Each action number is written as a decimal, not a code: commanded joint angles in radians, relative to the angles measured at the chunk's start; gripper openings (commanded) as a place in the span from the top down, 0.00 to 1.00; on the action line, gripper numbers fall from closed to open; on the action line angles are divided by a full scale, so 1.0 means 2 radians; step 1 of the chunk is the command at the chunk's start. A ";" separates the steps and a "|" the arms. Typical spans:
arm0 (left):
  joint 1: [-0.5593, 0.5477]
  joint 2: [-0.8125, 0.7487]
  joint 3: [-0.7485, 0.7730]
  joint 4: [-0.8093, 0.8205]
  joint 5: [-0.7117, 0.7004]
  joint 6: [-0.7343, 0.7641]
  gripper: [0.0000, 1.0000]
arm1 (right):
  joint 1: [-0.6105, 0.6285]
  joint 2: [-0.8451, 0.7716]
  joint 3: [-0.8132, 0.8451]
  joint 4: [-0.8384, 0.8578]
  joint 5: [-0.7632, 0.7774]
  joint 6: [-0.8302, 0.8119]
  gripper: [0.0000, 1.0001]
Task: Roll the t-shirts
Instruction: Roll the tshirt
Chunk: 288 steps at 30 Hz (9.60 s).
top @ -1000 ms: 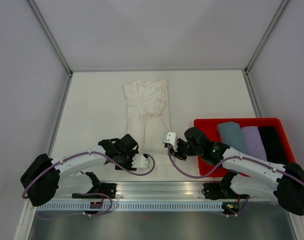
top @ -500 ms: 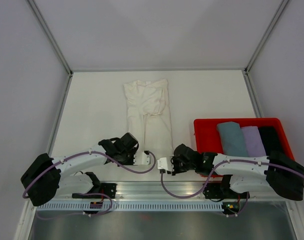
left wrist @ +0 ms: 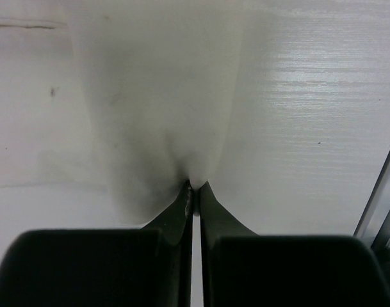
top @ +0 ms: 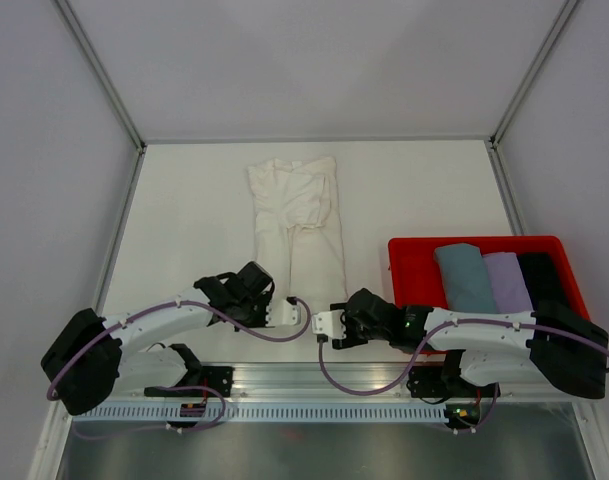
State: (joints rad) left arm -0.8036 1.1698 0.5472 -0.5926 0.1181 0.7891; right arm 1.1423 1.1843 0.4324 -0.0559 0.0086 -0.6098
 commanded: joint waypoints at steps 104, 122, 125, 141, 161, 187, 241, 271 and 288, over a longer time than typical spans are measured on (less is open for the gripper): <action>0.131 0.161 0.206 -0.147 0.106 -0.116 0.64 | -0.139 0.070 0.120 -0.012 -0.088 0.407 0.96; 0.125 0.213 0.157 -0.068 0.048 -0.119 0.65 | -0.155 0.064 0.037 -0.008 -0.046 0.500 1.00; 0.118 0.199 0.157 -0.068 0.042 -0.108 0.65 | -0.165 0.045 0.037 -0.017 -0.051 0.494 1.00; 0.064 0.030 0.171 -0.153 0.025 -0.040 0.50 | -0.165 -0.117 0.082 0.004 -0.125 0.138 0.49; 0.023 -0.043 -0.029 0.058 0.005 -0.012 0.44 | -0.076 0.017 0.025 0.056 -0.051 0.021 0.43; 0.063 -0.011 0.087 -0.214 0.173 0.006 0.98 | -0.076 0.019 0.129 -0.114 -0.198 0.155 1.00; 0.241 0.190 0.235 -0.254 0.241 0.060 0.55 | -0.220 0.098 0.084 -0.023 -0.257 0.415 0.68; 0.143 0.167 0.147 -0.085 0.144 -0.131 0.66 | -0.202 -0.090 0.101 -0.062 -0.162 0.336 0.36; 0.166 0.119 0.141 -0.110 0.170 -0.098 0.64 | -0.004 -0.011 0.038 -0.004 0.016 -0.022 0.27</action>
State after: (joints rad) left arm -0.4751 1.4261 0.8272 -0.8062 0.4168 0.5659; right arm 1.1122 1.1122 0.4919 -0.1768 -0.0536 -0.5770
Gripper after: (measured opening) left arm 0.364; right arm 0.722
